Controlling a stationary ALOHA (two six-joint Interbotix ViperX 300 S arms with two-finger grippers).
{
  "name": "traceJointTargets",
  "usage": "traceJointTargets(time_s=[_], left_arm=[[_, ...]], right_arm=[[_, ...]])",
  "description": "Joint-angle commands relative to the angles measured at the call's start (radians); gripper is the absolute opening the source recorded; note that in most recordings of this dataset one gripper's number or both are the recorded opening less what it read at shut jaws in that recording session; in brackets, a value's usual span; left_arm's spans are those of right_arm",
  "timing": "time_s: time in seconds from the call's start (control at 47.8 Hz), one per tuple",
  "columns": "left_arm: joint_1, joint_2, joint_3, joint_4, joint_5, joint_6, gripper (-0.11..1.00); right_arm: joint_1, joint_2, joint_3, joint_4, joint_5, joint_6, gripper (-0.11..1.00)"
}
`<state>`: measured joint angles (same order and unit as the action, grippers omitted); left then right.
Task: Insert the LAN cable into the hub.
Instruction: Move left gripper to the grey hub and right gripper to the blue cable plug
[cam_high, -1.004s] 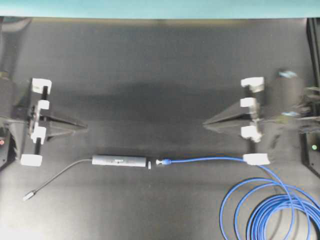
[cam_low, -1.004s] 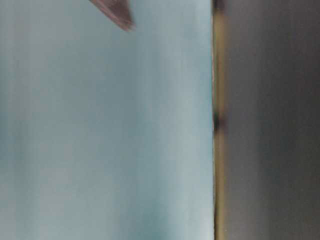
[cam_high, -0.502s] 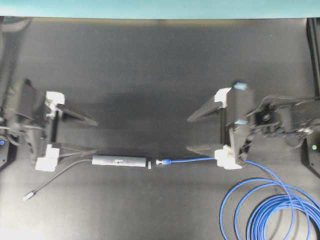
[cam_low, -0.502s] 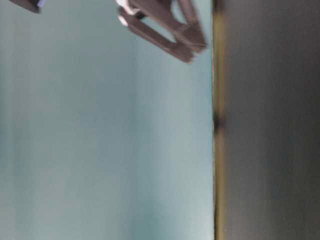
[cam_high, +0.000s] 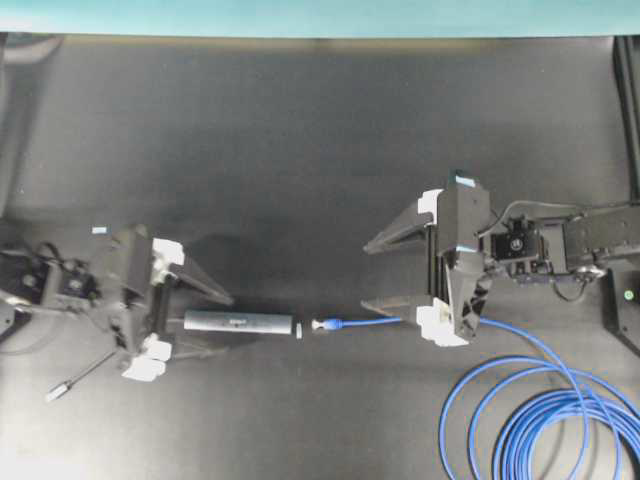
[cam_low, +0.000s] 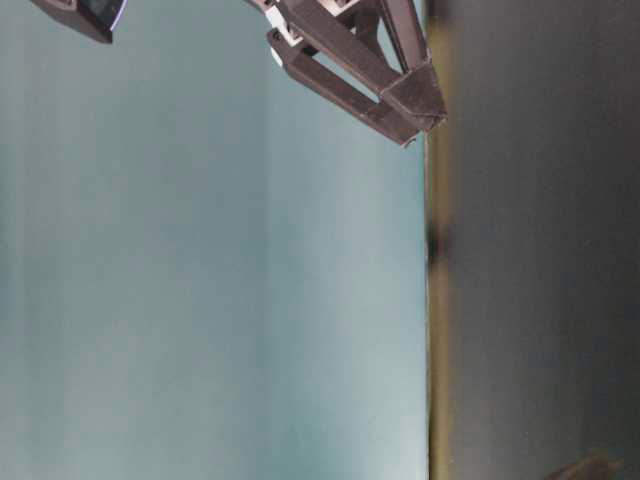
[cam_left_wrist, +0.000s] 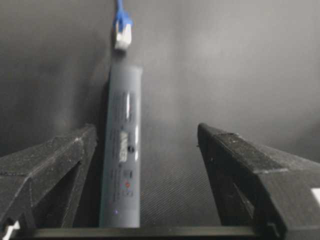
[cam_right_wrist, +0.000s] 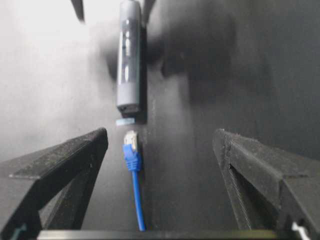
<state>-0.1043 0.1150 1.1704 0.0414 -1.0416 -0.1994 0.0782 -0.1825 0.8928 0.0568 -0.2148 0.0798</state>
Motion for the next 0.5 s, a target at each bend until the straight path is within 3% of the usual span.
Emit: traceJointTargets(time_s=[0.0,0.481], left_arm=[[-0.002,0.025,-0.012,0.003,-0.017,0.002,0.78],[0.028,0.164,-0.067,0.003,-0.009,0.011,0.78]], right_arm=[[0.015,-0.002,-0.012,0.003,-0.009,0.008,0.82],[0.028,0.003,-0.015,0.003,-0.006,0.031,0.82]])
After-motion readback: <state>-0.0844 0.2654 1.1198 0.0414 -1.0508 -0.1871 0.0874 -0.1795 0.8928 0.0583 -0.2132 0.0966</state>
